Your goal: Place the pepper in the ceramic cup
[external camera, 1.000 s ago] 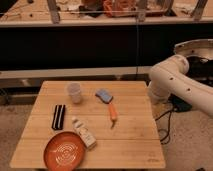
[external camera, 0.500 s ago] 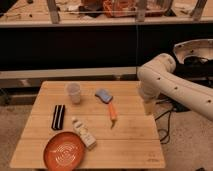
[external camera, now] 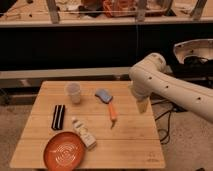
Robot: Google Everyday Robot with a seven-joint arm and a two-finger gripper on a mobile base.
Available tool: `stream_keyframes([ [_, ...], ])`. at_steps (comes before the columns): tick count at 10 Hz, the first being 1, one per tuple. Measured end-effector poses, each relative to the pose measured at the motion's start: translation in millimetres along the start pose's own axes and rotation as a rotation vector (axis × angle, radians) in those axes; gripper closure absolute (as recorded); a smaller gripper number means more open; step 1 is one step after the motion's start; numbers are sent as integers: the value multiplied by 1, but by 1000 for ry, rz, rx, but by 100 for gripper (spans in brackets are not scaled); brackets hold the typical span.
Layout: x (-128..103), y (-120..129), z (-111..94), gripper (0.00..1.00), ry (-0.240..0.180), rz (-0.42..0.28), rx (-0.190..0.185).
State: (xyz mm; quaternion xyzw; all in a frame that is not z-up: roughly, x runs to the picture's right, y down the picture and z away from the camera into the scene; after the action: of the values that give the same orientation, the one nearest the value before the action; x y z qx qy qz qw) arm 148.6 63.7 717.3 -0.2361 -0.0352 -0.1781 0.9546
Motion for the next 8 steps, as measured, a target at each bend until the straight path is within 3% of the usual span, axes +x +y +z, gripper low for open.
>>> stream_keyframes([
  [8,-30,-15,19,20,-38,-154,16],
])
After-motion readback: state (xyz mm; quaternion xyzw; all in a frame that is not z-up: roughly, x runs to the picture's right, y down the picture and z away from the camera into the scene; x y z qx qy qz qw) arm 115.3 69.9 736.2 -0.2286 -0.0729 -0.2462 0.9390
